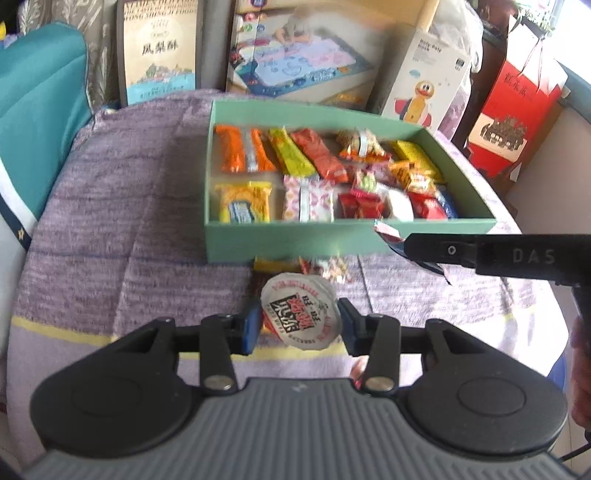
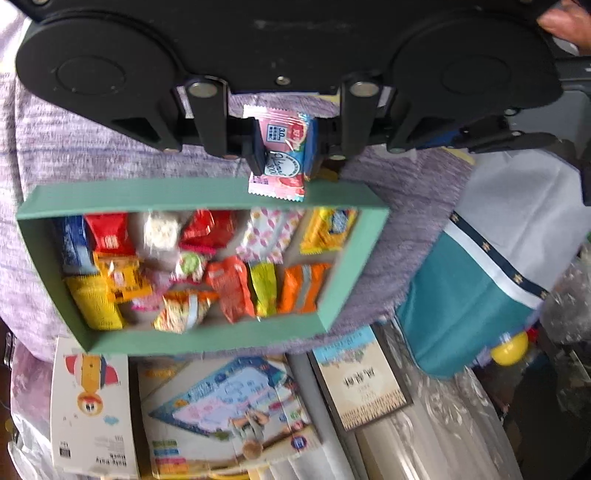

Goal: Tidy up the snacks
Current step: 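Carry the jelly cup and pink candy into the tray and open both tools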

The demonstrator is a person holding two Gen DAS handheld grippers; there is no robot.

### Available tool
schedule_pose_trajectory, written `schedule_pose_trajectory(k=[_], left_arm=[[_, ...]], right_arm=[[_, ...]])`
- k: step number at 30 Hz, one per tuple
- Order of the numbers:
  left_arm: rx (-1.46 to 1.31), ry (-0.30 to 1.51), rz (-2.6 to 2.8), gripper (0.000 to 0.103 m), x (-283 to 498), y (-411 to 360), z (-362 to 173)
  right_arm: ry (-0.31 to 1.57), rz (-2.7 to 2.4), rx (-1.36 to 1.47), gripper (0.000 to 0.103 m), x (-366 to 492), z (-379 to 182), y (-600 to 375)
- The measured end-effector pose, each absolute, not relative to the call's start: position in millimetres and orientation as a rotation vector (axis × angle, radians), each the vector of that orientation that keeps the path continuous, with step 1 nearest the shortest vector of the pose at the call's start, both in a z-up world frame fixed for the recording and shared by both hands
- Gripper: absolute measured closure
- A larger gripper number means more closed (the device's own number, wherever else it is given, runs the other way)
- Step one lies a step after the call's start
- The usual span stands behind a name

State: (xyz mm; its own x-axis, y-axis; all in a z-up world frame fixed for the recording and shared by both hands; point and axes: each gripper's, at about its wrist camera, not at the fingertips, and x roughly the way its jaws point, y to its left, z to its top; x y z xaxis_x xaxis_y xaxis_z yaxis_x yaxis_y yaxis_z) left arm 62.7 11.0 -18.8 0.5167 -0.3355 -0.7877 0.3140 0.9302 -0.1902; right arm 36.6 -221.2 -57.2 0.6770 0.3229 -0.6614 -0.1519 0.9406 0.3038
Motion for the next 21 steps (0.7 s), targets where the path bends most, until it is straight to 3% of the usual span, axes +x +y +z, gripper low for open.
schedule_pose_trajectory(k=[11, 21], left_arm=[[0.058, 0.869, -0.366, 0.061, 146, -4, -2], [0.107, 0.923, -0.344, 0.06, 225, -17, -41]], right_arm=[[0.745, 0.297, 0.236, 0.081, 112, -38, -207], [0.813, 0.291, 0.266, 0.081, 191, -67, -188]])
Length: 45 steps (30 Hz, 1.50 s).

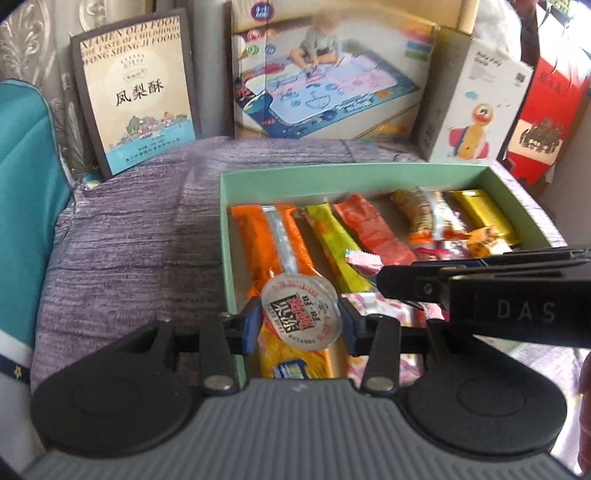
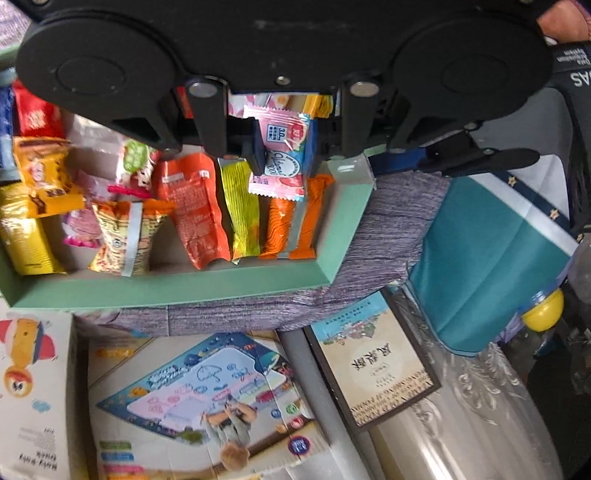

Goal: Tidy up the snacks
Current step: 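Carry the jelly cup and pink candy into the tray and open both tools, then grasp the red rainbow candy bag with the left tool while the right grasps a brown chocolate egg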

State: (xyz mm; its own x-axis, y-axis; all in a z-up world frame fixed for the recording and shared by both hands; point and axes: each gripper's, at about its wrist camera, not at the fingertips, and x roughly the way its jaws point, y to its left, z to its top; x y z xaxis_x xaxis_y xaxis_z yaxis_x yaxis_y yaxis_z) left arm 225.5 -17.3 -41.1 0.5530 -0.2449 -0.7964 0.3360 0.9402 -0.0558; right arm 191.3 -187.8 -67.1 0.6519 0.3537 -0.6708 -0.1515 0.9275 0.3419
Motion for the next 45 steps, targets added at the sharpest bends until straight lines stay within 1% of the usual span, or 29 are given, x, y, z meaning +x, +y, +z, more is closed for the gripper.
schedule_pose_trajectory(k=[3, 5, 6, 7, 8, 9, 10, 11, 12, 13, 15, 16, 17, 21, 34, 45], left_arm=[[0.123, 0.929, -0.337, 0.06, 237, -19, -49], [0.125, 0.928, -0.329, 0.059, 240, -19, -51], [0.124, 0.919, -0.322, 0.05, 241, -19, -51], [0.11, 0.915, -0.336, 0.041, 240, -18, -49], [0.093, 0.914, -0.351, 0.036, 238, -17, -48], [0.085, 0.909, -0.362, 0.029, 236, -17, -46], [0.088, 0.903, -0.368, 0.023, 233, -18, -45], [0.095, 0.898, -0.37, 0.02, 230, -20, -43], [0.109, 0.891, -0.356, 0.009, 227, -22, -42], [0.126, 0.875, -0.336, 0.004, 223, -24, -40], [0.128, 0.866, -0.324, 0.003, 217, -24, -36], [0.117, 0.874, -0.321, 0.003, 216, -23, -35], [0.105, 0.881, -0.316, 0.003, 214, -21, -34], [0.084, 0.889, -0.296, 0.0, 202, -15, -26], [0.061, 0.883, -0.311, 0.0, 134, -6, -1], [0.092, 0.956, -0.356, 0.0, 61, -2, -20]], right_arm=[[0.826, 0.293, 0.283, 0.08, 204, -74, -186], [0.838, 0.3, 0.306, 0.076, 211, -77, -187], [0.838, 0.302, 0.321, 0.067, 214, -78, -188], [0.836, 0.301, 0.329, 0.056, 215, -77, -189], [0.827, 0.299, 0.332, 0.049, 214, -77, -190], [0.817, 0.292, 0.329, 0.034, 212, -76, -191], [0.808, 0.284, 0.326, 0.021, 210, -75, -192], [0.799, 0.279, 0.325, 0.017, 207, -73, -193], [0.79, 0.279, 0.325, 0.013, 203, -72, -194], [0.785, 0.277, 0.322, 0.011, 200, -70, -195], [0.783, 0.272, 0.319, 0.008, 195, -67, -196], [0.784, 0.269, 0.323, 0.002, 192, -65, -198], [0.785, 0.268, 0.327, 0.0, 189, -64, -199], [0.783, 0.256, 0.328, 0.0, 172, -59, -204], [0.752, 0.218, 0.296, 0.0, 96, -41, -217], [0.803, 0.217, 0.29, 0.0, 29, -60, -220]])
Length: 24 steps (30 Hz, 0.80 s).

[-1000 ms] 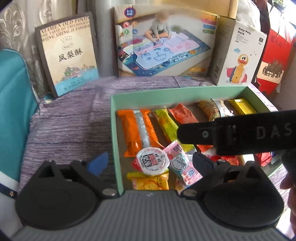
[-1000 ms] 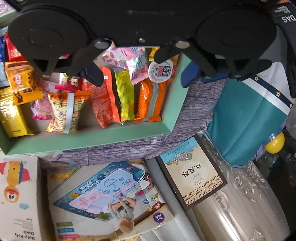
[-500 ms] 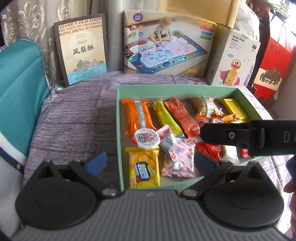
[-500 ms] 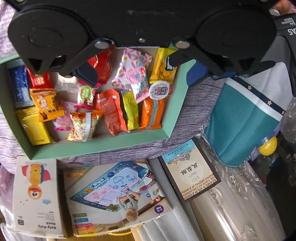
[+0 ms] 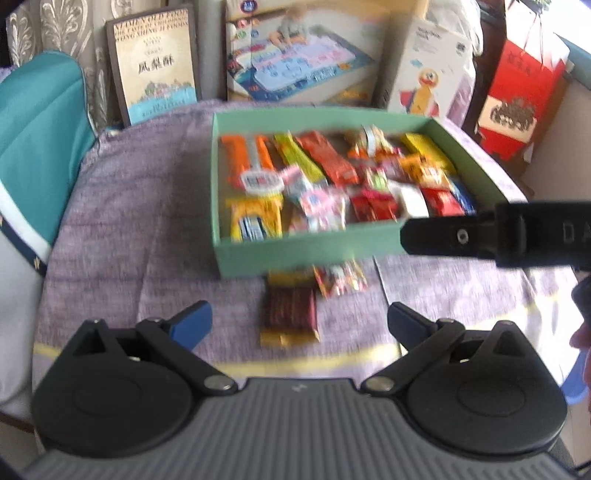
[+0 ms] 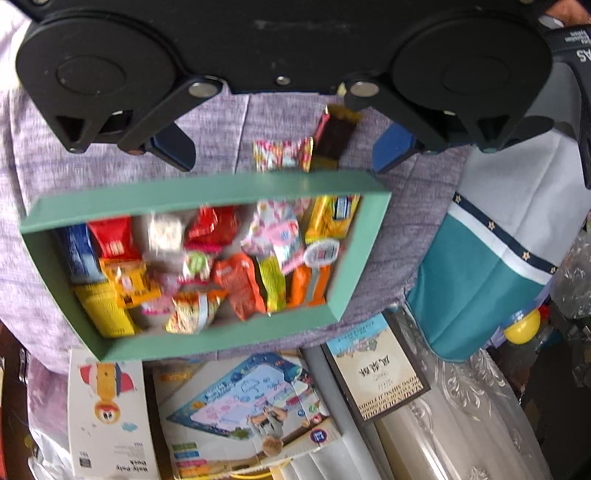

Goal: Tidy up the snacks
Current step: 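Grasp the red rainbow candy bag with the left tool while the right grasps a brown chocolate egg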

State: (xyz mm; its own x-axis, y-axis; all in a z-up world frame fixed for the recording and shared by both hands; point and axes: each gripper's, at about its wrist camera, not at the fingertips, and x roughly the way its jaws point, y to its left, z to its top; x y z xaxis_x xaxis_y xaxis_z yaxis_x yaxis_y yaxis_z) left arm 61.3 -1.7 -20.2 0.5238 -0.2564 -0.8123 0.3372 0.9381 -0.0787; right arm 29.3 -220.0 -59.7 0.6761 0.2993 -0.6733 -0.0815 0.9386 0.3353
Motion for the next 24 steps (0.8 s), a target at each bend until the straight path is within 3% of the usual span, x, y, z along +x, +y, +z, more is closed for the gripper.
schedule_pose_trajectory(k=[24], left_arm=[[0.07, 1.112, -0.38, 0.0, 10, -18, -60]], right_arm=[[0.889, 0.164, 0.353, 0.0, -15, -99, -235]])
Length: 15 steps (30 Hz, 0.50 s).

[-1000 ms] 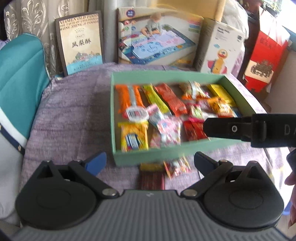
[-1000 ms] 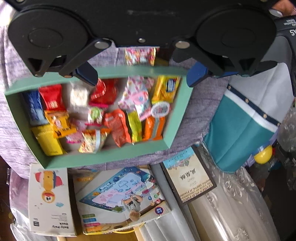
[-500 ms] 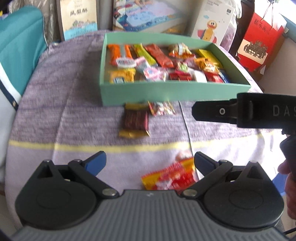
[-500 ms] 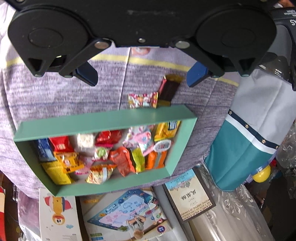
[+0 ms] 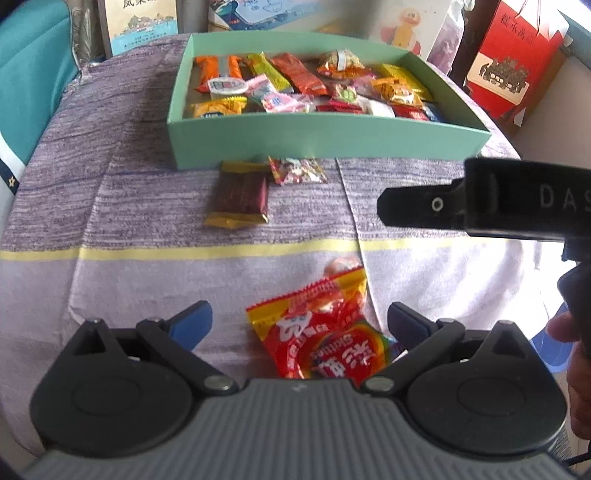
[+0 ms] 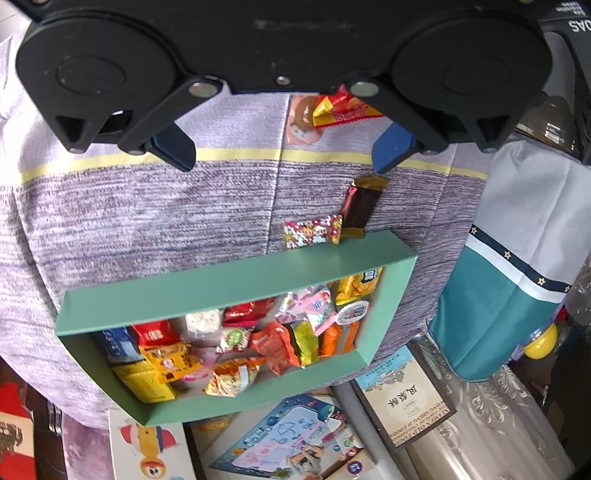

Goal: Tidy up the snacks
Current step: 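Grasp the red rainbow candy bag with the left tool while the right grasps a brown chocolate egg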

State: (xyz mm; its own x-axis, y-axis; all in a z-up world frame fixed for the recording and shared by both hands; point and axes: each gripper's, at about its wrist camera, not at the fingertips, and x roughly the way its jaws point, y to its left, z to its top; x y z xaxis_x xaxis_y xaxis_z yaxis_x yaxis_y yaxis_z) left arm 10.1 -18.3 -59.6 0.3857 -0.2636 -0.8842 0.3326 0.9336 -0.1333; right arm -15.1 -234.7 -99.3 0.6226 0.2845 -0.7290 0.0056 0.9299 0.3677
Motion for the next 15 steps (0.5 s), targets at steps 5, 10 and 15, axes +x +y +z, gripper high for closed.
schedule_pose_trajectory(k=[5, 10, 15], left_arm=[[0.063, 1.127, -0.385, 0.0, 8, -18, -65], [0.066, 1.14, -0.391, 0.0, 5, -19, -69], [0.088, 1.139, -0.396, 0.0, -1, -22, -75]], right_arm=[[0.917, 0.168, 0.38, 0.004, -17, -107, -236], [0.953, 0.172, 0.402, 0.015, -17, -114, -234], [0.96, 0.171, 0.396, 0.026, -17, -117, -232]])
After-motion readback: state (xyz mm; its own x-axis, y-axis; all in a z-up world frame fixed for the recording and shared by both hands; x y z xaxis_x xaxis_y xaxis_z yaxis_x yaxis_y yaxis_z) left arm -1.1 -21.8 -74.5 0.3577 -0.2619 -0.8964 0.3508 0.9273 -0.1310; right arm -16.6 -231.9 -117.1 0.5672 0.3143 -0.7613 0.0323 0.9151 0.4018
